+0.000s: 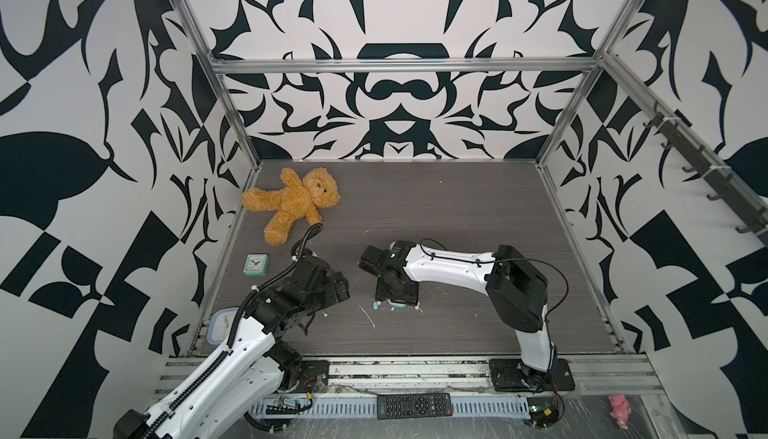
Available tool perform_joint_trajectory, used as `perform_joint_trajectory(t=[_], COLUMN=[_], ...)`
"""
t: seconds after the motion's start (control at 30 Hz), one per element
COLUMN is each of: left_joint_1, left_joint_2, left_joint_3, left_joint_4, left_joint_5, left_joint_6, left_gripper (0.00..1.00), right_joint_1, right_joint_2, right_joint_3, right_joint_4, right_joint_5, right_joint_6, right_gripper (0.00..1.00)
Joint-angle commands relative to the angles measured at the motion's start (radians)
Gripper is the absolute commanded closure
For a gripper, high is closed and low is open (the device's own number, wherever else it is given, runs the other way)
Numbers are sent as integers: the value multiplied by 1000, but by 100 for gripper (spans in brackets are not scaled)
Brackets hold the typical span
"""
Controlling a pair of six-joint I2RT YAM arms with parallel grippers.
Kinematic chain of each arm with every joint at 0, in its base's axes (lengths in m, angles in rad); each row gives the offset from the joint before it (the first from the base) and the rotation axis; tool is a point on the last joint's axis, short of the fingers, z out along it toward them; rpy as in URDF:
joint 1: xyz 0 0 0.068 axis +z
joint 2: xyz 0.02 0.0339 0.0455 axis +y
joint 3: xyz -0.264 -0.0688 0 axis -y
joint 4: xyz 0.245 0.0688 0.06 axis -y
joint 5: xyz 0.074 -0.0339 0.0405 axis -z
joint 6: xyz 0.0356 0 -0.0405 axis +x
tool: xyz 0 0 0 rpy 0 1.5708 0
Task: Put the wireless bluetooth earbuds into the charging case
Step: 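Close the right gripper on the light-blue case and lift it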
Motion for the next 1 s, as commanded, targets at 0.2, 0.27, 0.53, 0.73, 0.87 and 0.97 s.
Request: perform_joint_trajectory(t=[0.2,0.27,0.53,0.73,0.87,0.97], left_joint_1=[-2,-2,-2,-2,-3,-3], left_joint_2=[3,4,6,5,5,6], left_joint_3=[-14,-14,-14,-14,-14,-14], left_joint_4=[-5,-3,-2,-2,-2,-2], left_joint_5=[2,3,3,6,6,6], left_joint_6=[3,4,6,8,7,7], left_gripper=[1,1,1,1,1,1], right_joint_1=[-6,-8,-11,-10,-11,-11], right_joint_2=[-14,-15,-10,-14,-20,-17], right_joint_3=[-3,-5,-18,-23,-26,-27], right_joint_4=[-5,-4,11,17,15,19], right_joint_5=[-2,-2,-14,-11,-3,-7], right_joint_6=[-2,-4,-5,-4,-5,-5], right_gripper=[32,31,27,29,31,32])
